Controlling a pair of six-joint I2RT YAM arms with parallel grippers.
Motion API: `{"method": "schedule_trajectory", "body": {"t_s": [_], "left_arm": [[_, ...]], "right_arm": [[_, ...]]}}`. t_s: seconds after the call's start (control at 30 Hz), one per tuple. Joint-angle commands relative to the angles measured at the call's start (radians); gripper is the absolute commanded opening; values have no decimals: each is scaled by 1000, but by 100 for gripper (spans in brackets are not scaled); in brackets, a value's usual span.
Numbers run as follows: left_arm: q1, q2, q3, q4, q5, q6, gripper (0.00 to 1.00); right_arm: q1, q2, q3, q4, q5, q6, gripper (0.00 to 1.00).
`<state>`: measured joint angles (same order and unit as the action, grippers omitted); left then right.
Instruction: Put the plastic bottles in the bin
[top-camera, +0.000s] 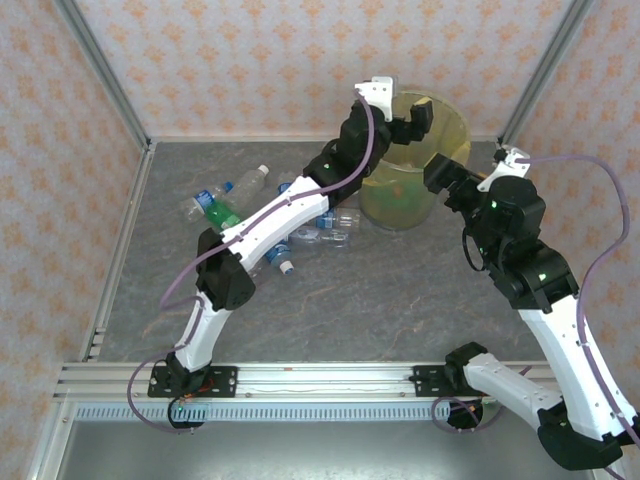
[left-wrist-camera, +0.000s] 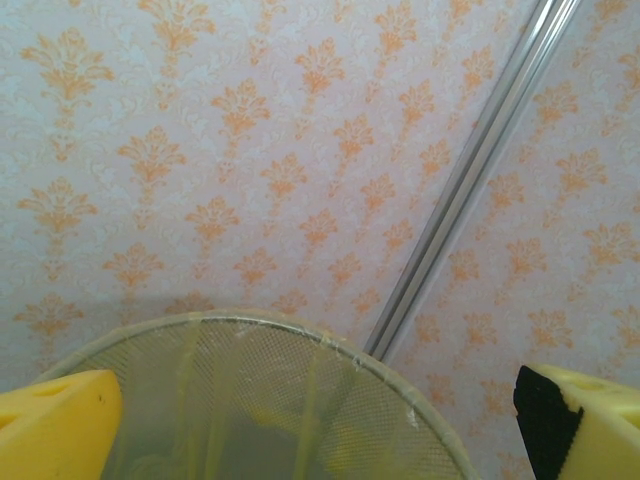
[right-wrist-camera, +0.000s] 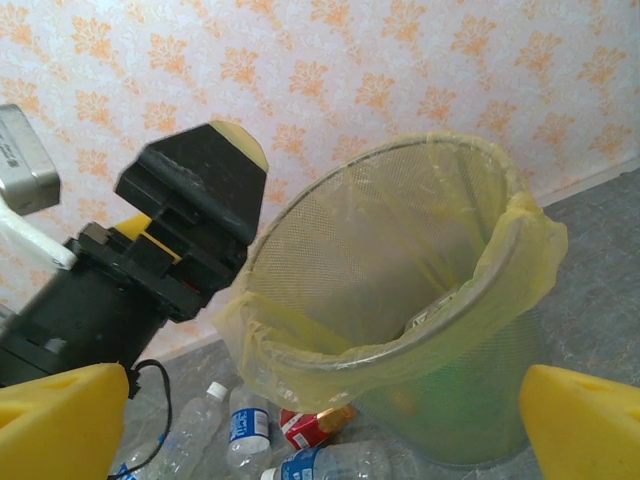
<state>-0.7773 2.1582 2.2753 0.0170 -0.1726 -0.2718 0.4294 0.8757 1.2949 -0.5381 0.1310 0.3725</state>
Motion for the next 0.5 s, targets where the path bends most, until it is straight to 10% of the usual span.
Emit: {"method": "schedule_trajectory", "body": {"t_s": [0.0, 0.47], "left_arm": [[0, -135, -45, -30, -12, -43, 99], [77, -688, -780, -27, -160, -261, 99]], "right_arm": [[2, -2, -9, 25, -40, -23, 100], [0, 46, -28, 92, -169, -54, 100]]}}
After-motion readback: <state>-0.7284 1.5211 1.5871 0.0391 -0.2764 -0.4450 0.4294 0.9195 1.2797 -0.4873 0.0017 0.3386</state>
